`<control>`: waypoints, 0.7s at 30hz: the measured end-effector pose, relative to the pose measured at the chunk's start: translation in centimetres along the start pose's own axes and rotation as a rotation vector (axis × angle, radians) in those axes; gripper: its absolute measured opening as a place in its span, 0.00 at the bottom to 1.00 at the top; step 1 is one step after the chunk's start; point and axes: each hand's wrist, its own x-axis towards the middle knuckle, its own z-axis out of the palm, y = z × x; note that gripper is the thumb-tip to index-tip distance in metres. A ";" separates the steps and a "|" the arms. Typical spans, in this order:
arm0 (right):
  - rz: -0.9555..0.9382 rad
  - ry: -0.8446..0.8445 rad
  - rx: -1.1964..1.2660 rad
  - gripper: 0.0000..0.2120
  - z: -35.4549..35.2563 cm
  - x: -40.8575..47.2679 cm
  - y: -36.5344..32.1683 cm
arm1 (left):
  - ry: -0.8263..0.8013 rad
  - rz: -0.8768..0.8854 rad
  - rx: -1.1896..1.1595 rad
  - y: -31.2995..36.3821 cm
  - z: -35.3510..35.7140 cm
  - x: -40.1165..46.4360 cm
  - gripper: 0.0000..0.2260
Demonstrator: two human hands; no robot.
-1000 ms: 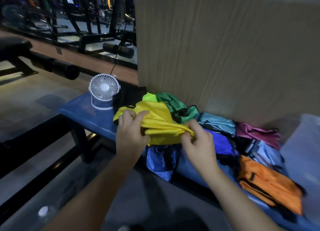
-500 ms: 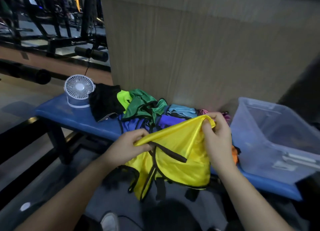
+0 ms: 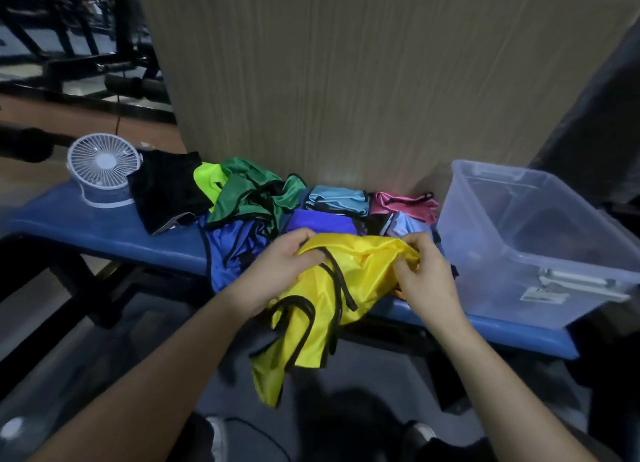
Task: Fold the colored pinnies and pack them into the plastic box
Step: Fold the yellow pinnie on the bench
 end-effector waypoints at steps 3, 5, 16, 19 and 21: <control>-0.049 -0.072 -0.045 0.17 1.1 -0.1 0.5 | 0.053 -0.066 -0.097 -0.4 0.6 1.0 0.03; -0.130 -0.116 -0.099 0.20 1.9 -0.5 0.4 | 0.094 -0.107 -0.160 -0.8 0.6 1.5 0.04; -0.652 -0.277 -0.395 0.51 3.8 -3.0 0.1 | 0.223 -0.241 -0.401 -2.2 -0.2 3.5 0.10; -0.716 -0.264 -0.335 0.43 3.6 -3.0 0.0 | 0.206 -0.249 -0.440 -2.2 0.1 3.4 0.09; -0.743 -0.276 -0.290 0.33 3.3 -2.9 -0.1 | 0.211 -0.259 -0.433 -2.3 0.1 3.4 0.08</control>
